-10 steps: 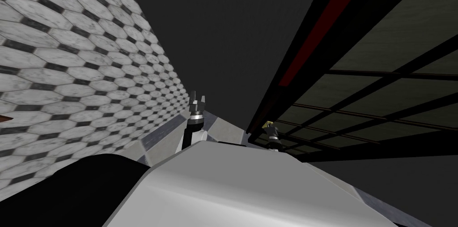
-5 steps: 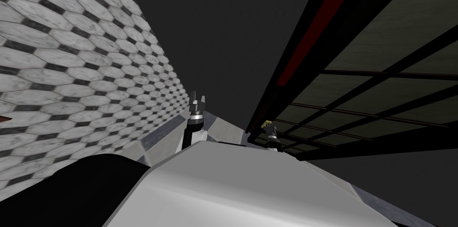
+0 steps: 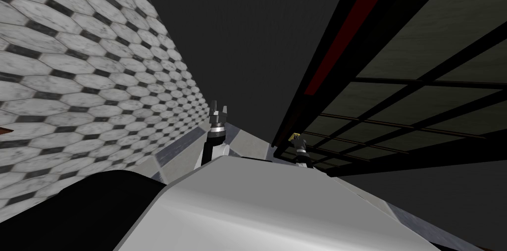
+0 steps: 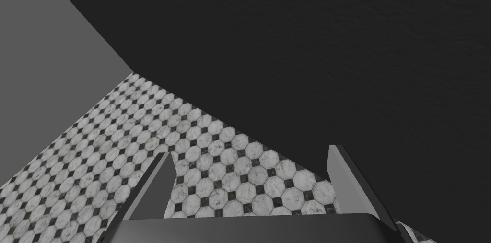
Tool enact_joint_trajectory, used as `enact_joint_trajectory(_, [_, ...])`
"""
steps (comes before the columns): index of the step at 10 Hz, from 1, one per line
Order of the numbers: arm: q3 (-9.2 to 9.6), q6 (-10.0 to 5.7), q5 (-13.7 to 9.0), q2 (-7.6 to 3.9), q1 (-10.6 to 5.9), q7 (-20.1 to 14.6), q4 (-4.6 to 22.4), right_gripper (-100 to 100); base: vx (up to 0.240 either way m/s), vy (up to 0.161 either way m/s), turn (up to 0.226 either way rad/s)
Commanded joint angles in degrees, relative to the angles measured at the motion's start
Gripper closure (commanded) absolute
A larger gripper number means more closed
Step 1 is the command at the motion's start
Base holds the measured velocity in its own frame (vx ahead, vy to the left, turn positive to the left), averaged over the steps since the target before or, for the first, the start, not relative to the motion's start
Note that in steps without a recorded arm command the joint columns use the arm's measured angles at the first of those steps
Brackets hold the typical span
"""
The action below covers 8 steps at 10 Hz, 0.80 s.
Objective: Pull the door open
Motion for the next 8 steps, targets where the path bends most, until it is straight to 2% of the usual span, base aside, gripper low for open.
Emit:
enact_joint_trajectory(1, [0.25, 2.22, -0.2, 0.17, 1.82, -0.7, -2.0, 100, -0.012, -0.007, -0.004])
enact_joint_trajectory(2, [0.25, 2.22, -0.2, 0.17, 1.82, -0.7, -2.0, 100, -0.007, -0.003, -0.006])
enact_joint_trajectory(4, [0.89, 2.36, -0.4, 0.18, 1.29, -4.9, -1.8, 100, -0.019, -0.014, -0.012])
enact_joint_trajectory(5, [0.89, 2.36, -0.4, 0.18, 1.29, -5.3, -1.8, 100, -0.022, -0.014, 0.005])
enact_joint_trajectory(8, [1.65, 2.53, -0.8, 0.19, 0.67, -11.1, -1.6, 100, -0.02, -0.012, -0.01])
